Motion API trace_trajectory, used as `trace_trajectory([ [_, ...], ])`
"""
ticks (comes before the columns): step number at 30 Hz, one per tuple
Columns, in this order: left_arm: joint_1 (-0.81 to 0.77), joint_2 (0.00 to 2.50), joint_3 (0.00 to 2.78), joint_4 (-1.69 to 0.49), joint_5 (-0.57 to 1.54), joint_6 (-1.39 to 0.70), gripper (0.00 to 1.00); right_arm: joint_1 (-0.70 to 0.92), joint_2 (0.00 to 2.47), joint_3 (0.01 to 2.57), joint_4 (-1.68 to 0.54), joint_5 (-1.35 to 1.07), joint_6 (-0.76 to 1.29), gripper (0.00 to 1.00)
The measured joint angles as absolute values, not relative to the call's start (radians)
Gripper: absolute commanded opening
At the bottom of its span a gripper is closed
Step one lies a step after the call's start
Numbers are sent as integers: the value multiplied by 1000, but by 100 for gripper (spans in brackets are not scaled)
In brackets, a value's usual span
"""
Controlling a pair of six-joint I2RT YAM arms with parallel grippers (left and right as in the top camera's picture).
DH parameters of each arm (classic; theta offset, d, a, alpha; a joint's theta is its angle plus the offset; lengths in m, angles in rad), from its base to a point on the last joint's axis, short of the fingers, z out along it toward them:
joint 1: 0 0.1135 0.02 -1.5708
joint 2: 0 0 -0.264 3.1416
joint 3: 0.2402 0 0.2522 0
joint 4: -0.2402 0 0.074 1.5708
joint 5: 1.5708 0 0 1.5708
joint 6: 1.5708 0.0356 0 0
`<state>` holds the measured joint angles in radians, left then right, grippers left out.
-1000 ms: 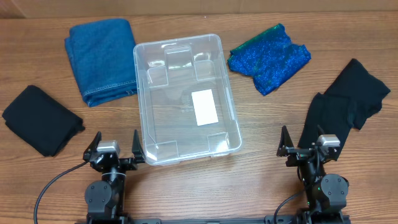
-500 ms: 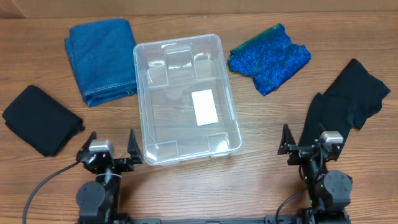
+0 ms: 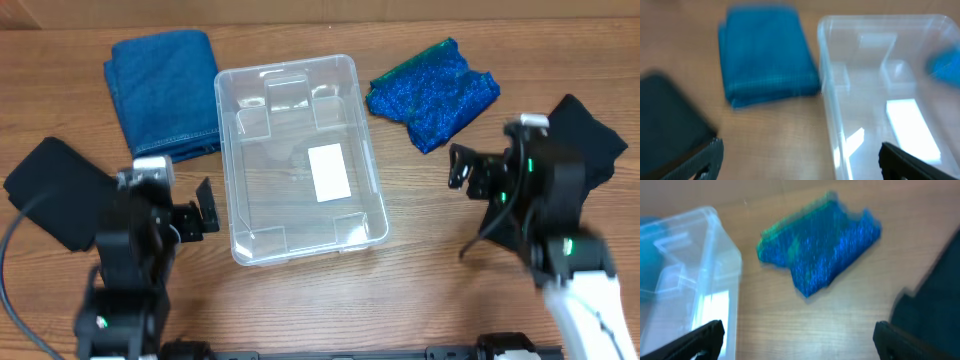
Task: Pack container
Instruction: 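Reach the right gripper to the blue-green sequined cloth and grasp it, then lift the sequined cloth with the right gripper and carry it over the bin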
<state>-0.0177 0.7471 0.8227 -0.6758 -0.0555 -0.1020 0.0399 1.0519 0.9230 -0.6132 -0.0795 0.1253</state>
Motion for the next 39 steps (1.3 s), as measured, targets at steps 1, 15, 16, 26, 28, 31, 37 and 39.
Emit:
trace_trajectory([
  [1,-18,819,913,-774,-56,-102,100,40,1137,1017,-701,-85,127,100],
  [15,-18,1223,1464,-1161,-10,-78,100,-97,1730,1586,-812,-326,237,100],
  [16,-18,1235,1464,-1162,-10,-78,100,-125,1776,1586,-800,-355,252,100],
  [26,-18,1324,1464,-1163,-10,-78,100,-183,2014,1586,-795,-414,357,100],
  [28,-18,1325,1464,-1158,-10,-78,100,-183,2049,1586,-793,-414,374,100],
  [31,-18,1325,1464,-1152,-4,-78,100,-182,2116,1586,-757,-414,415,100],
  [37,-18,1325,1464,-1152,6,-78,100,-181,2180,1586,-683,-420,453,100],
  [39,-18,1325,1464,-1152,8,-78,100,-175,2185,1586,-651,-430,464,89],
])
